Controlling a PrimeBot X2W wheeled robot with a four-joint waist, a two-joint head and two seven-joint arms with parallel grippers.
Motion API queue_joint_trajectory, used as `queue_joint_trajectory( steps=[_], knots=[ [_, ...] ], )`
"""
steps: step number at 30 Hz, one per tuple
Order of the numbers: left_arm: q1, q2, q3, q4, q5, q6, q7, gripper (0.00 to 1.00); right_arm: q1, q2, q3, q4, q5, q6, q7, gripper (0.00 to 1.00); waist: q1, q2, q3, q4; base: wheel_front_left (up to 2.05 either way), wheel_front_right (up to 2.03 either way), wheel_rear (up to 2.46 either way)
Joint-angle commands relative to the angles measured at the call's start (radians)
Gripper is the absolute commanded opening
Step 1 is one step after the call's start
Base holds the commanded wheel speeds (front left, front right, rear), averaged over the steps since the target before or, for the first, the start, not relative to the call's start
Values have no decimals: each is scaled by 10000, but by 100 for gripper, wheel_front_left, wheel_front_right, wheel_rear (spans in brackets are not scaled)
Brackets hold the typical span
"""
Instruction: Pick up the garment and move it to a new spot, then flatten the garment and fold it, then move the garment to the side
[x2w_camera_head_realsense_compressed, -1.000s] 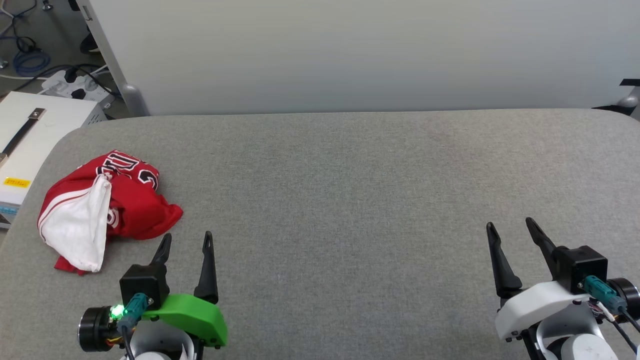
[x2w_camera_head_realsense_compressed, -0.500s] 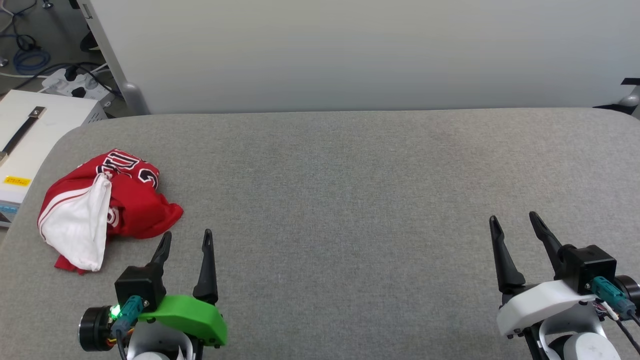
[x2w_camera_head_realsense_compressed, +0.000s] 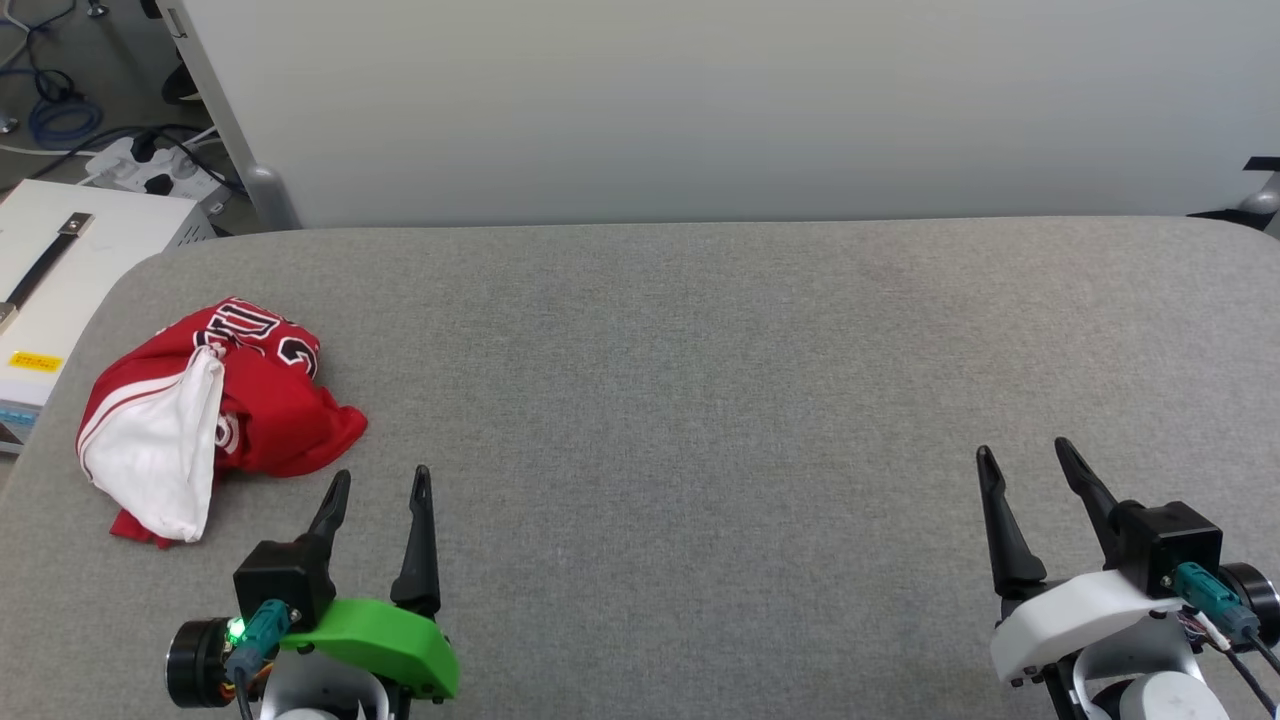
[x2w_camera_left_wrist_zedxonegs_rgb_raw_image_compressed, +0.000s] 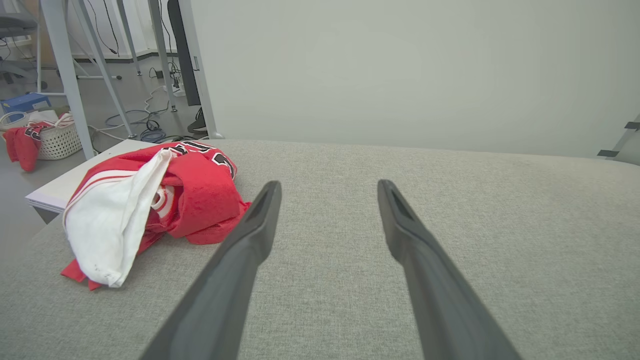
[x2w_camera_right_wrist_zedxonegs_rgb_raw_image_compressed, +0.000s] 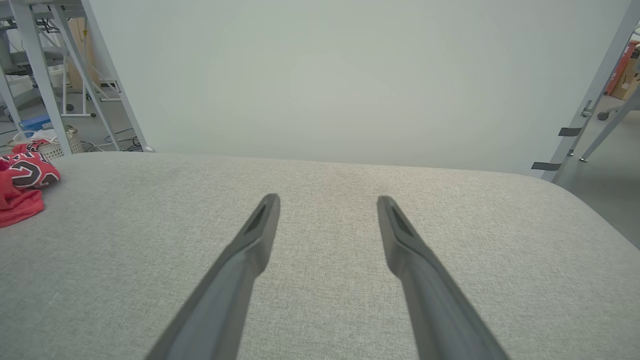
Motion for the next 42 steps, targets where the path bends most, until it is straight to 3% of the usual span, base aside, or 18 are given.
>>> queue_joint_trajectory(
  steps=[1, 23, 34, 42],
  knots=[
    [-7, -27, -10, 81, -127, -58, -95, 100, -177, -9, -6, 75, -64, -4, -121, 100, 0, 0, 14, -8, 0, 0, 0],
    [-110, -38, -33, 502, -549, -200, -591, 100, -348, -11, -100, 553, 94, -6, -610, 100, 0, 0, 192, 151, 0, 0, 0],
    [-304, -43, -30, 597, -812, -202, -820, 100, -398, -11, 262, 560, 122, -7, -836, 100, 0, 0, 429, 1104, 0, 0, 0],
    [-296, -47, 57, 717, -1000, -259, -1008, 100, -395, -12, 707, 678, 208, -8, -1022, 100, 0, 0, 380, 2272, 0, 0, 0]
  ],
)
